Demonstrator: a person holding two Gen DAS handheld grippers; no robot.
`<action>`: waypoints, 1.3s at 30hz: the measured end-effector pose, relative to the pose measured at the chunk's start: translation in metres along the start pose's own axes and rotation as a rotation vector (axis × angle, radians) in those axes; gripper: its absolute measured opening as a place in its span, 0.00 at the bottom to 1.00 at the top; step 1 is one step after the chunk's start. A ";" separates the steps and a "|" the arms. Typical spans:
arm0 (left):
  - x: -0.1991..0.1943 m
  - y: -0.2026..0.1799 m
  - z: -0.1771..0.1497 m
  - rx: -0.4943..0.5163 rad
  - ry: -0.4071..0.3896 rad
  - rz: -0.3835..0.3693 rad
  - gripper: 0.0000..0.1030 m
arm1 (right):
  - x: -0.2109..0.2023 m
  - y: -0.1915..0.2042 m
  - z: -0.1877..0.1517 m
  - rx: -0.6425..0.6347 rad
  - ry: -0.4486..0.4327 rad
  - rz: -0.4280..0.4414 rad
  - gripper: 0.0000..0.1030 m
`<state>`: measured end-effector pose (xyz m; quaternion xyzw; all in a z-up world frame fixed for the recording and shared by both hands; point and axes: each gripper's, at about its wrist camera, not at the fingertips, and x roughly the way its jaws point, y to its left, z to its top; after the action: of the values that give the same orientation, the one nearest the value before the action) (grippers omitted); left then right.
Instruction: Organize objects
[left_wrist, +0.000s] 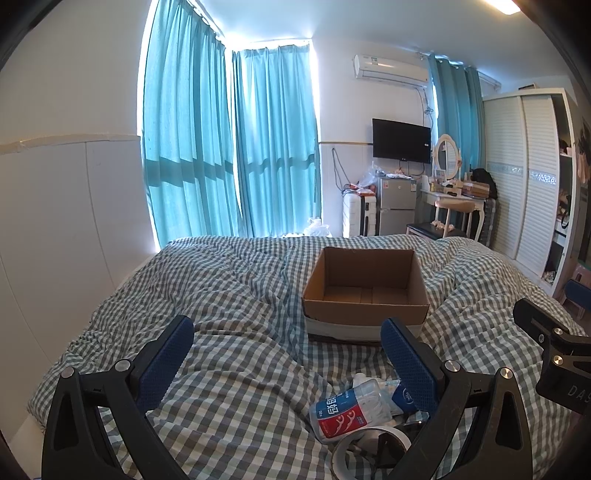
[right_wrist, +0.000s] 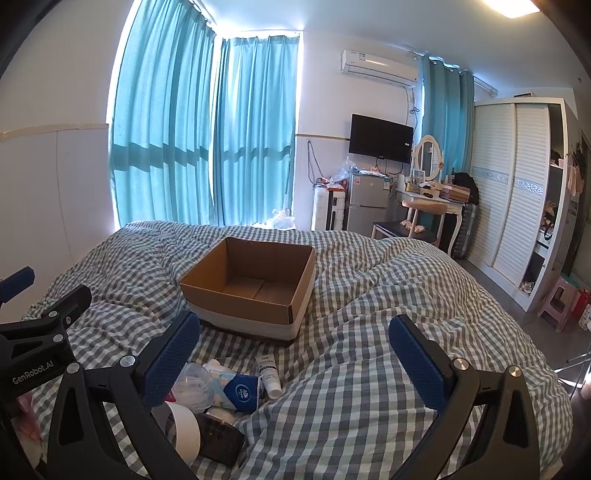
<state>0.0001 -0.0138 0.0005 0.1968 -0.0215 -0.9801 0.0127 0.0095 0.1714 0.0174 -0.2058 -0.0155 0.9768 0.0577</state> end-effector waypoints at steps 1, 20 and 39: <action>0.000 0.000 0.000 0.000 0.000 0.001 1.00 | 0.000 0.001 0.000 -0.001 0.000 -0.001 1.00; -0.005 0.004 0.002 0.006 -0.002 0.008 1.00 | -0.001 0.004 0.000 -0.012 0.005 0.000 1.00; -0.004 0.002 -0.001 0.016 -0.005 0.007 1.00 | -0.001 0.006 -0.001 -0.014 0.010 0.004 1.00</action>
<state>0.0043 -0.0154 0.0013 0.1945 -0.0302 -0.9803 0.0143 0.0099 0.1650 0.0166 -0.2110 -0.0216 0.9757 0.0544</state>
